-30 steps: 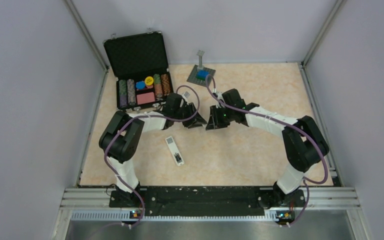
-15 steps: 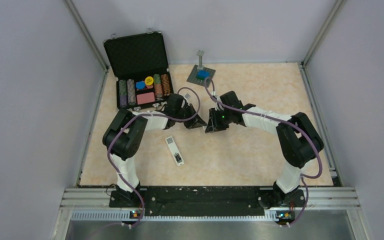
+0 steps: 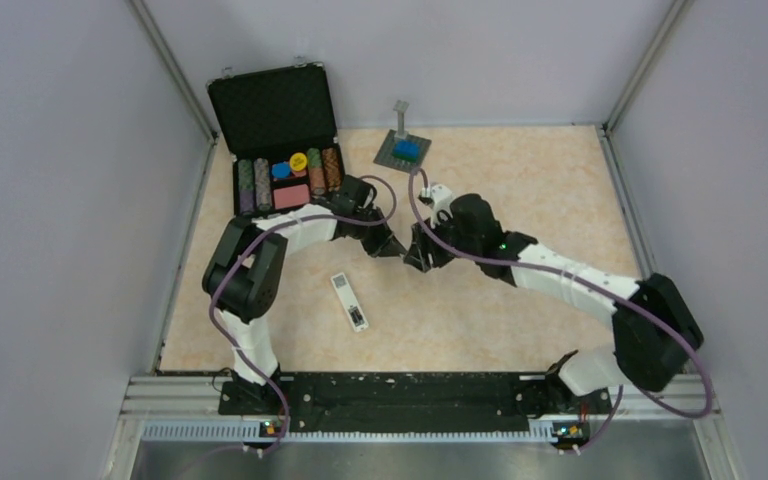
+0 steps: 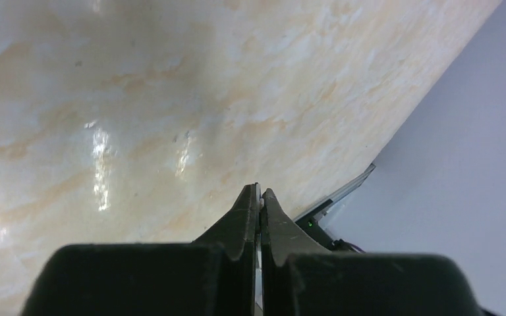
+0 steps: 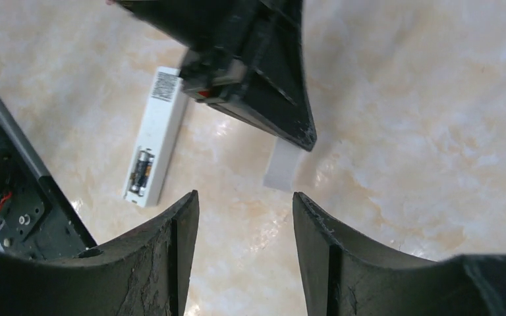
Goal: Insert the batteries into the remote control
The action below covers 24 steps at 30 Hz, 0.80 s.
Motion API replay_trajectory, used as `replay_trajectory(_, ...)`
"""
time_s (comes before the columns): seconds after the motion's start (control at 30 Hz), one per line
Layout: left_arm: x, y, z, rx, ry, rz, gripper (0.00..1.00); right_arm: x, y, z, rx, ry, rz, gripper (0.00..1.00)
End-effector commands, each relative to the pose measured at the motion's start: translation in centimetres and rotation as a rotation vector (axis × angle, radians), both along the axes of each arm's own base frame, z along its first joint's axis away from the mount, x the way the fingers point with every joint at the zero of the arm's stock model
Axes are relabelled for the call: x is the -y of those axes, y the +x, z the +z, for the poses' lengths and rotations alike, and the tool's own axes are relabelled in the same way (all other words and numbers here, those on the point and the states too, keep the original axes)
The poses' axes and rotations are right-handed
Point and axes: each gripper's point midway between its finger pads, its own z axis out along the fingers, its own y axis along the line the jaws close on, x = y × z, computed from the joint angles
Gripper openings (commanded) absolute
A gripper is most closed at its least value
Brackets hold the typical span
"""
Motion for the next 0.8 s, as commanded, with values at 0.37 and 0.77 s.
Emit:
replay_trajectory(0.37, -0.3, -3.4, 8.3, -0.12, -0.054, -0.006, 0.0, -0.8, -3.3, 8.3, 0.831, 0.069, 0.31, 0.49)
replay_trajectory(0.77, -0.3, -4.7, 9.1, -0.115, -0.103, -0.045, 0.0, -2.5, -2.7, 6.8, 0.979, -0.003, 0.356, 0.38)
